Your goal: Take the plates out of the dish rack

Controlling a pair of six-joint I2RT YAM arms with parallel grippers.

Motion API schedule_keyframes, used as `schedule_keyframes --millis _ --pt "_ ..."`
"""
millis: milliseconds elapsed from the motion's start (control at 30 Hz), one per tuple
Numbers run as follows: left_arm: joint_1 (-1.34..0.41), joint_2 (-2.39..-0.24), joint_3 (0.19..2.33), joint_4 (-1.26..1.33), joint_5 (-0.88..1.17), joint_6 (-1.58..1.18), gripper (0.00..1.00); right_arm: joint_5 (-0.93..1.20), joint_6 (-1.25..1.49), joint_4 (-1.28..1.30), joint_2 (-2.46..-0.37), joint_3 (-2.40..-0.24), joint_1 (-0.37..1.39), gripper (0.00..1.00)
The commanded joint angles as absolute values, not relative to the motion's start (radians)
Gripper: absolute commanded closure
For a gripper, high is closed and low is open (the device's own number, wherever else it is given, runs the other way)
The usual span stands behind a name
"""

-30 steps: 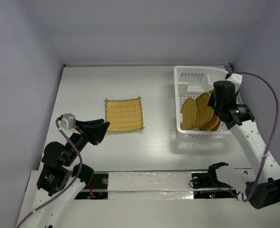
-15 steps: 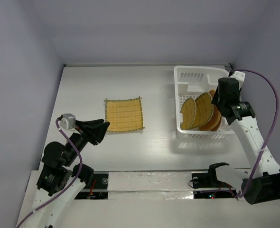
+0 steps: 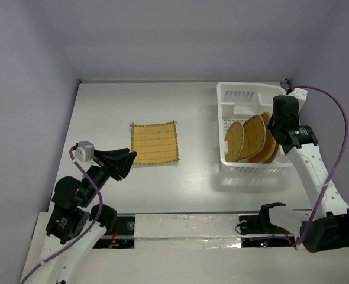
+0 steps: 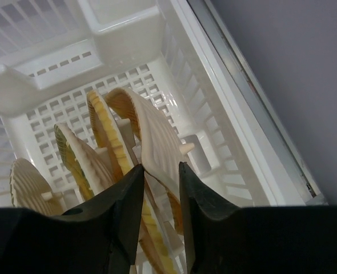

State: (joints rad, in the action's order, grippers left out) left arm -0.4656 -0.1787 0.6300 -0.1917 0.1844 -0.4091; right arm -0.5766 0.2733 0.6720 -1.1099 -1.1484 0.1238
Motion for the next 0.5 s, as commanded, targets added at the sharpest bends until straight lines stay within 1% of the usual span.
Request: schedule_keyframes --millis 0,33,100,167,267,333,433,467 --pt "-0.472 -0.164 0.632 -0.144 0.199 -0.405 0.64 -0.672 0.265 0.611 -1.092 -1.149 0.094 0.65" --pt "-0.472 -0.166 0.632 -0.146 0.201 -0.405 0.64 -0.672 0.267 0.609 -1.098 -1.149 0.094 0.65" --pt "-0.472 -0.163 0.632 -0.144 0.199 -0.405 0.64 -0.663 0.268 0.603 -1.120 -1.146 0.084 0.61" --pt "-0.472 -0.161 0.632 -0.146 0.198 -0.405 0.64 -0.647 0.268 0.588 -1.132 -1.144 0.072 0.55" --pt "-0.472 -0.160 0.632 -0.147 0.198 -0.405 0.64 -0.606 0.262 0.571 -1.144 -1.144 0.041 0.53" --pt "-0.472 -0.158 0.634 -0.146 0.199 -0.405 0.64 -0.594 0.255 0.551 -1.153 -1.143 0.029 0.53" --pt "-0.482 -0.156 0.634 -0.146 0.199 -0.405 0.64 -0.574 0.241 0.535 -1.179 -1.146 0.009 0.58" --pt "-0.482 -0.155 0.634 -0.147 0.199 -0.405 0.64 -0.572 0.235 0.531 -1.186 -1.141 0.009 0.62"
